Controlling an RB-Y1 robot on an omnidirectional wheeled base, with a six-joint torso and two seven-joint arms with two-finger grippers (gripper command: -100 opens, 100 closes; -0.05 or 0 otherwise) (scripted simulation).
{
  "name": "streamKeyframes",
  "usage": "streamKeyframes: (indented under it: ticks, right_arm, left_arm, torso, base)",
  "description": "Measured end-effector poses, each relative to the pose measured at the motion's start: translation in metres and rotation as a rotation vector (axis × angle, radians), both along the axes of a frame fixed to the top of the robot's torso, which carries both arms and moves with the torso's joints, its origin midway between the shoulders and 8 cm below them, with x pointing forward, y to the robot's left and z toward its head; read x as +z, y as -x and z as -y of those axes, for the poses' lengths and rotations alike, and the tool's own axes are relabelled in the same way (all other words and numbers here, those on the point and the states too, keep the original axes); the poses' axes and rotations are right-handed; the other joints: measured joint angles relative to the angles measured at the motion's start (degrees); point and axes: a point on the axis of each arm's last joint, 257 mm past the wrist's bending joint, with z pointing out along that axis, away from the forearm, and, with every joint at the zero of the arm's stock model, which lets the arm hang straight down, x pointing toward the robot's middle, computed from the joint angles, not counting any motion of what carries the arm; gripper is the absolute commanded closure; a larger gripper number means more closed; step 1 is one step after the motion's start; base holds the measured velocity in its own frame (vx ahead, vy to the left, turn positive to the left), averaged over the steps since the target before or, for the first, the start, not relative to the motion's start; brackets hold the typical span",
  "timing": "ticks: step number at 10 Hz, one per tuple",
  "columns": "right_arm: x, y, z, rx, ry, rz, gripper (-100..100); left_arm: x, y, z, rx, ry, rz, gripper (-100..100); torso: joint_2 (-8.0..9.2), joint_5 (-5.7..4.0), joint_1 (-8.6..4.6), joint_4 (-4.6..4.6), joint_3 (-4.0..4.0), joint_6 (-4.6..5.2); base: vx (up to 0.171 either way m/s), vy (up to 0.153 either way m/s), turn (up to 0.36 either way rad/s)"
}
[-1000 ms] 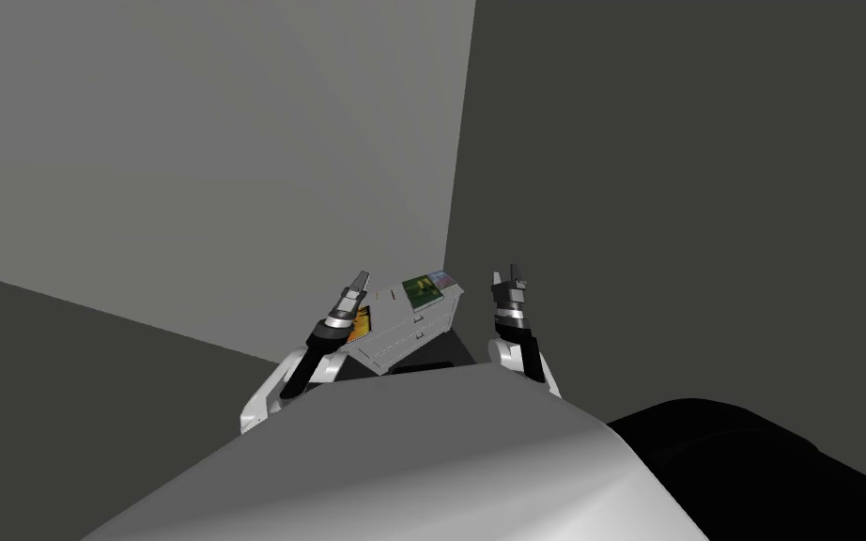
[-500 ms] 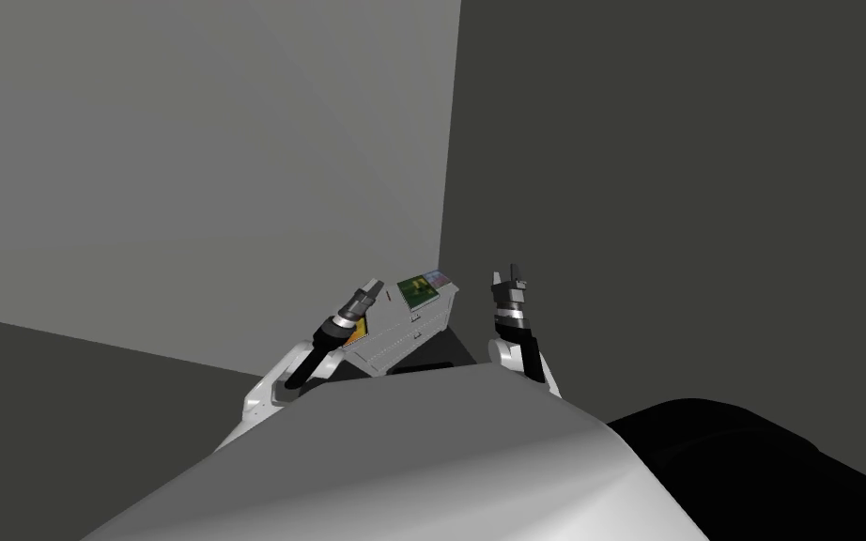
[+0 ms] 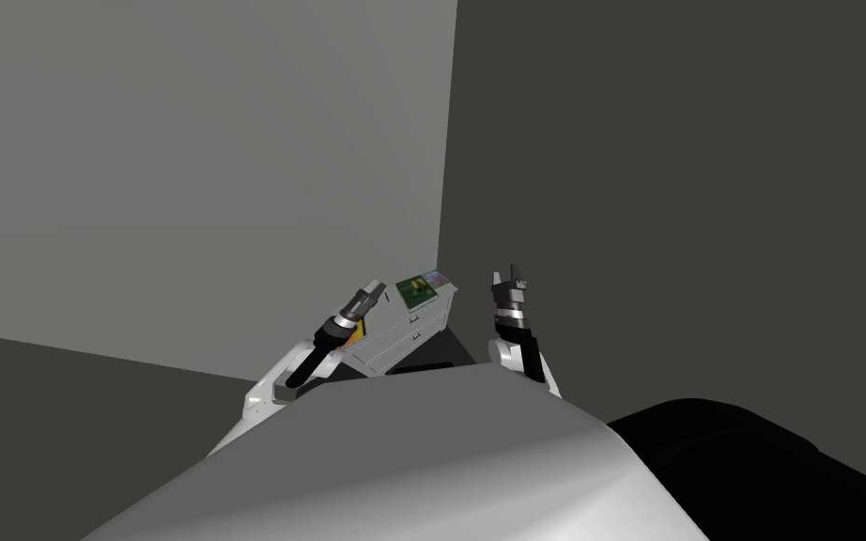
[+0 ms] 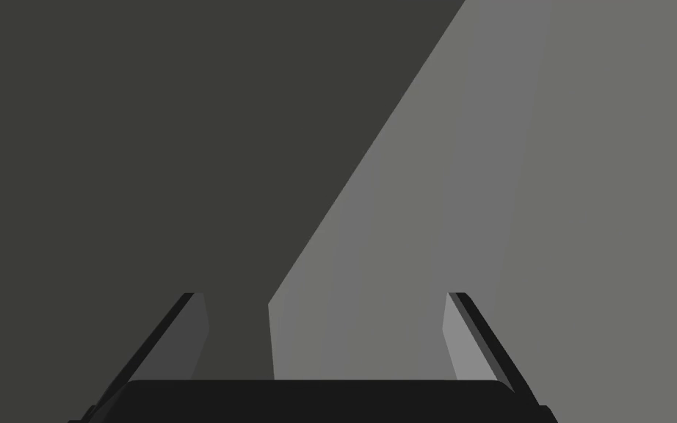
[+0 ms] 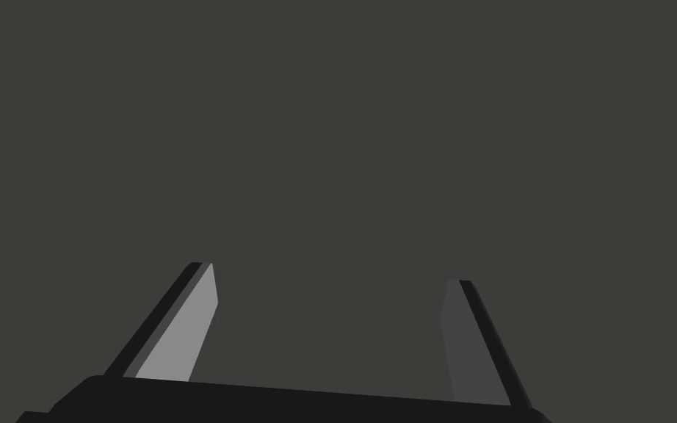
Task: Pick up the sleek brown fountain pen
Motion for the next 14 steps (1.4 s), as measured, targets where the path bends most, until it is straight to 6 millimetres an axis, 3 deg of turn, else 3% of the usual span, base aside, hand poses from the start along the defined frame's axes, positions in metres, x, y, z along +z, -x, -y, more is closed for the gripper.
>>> streamKeyframes:
  ticks: [4,7,14]
  right_arm:
    - [0.000,0.000,0.000,0.000,0.000,0.000,0]
    - [0.000,0.000,0.000,0.000,0.000,0.000,0]
    - [0.000,0.000,0.000,0.000,0.000,0.000,0]
  left_arm:
    - [0.000,0.000,0.000,0.000,0.000,0.000,-100]
    - [-0.017,-0.003,0.002,-0.008,-0.086,0.005,-100]
    - [-0.025,-0.005,0.001,-0.012,-0.129,0.007,-100]
  torso:
    - [0.03,0.01,0.04,0.01,0.02,0.00]
    - [-0.04,0.01,0.05,-0.01,-0.03,0.00]
    - [0.02,0.02,0.09,0.01,0.01,-0.01]
  base:
    - [0.008,-0.007,-0.034]
    - [0.014,-0.006,-0.061]
    - [0.003,0.002,-0.014]
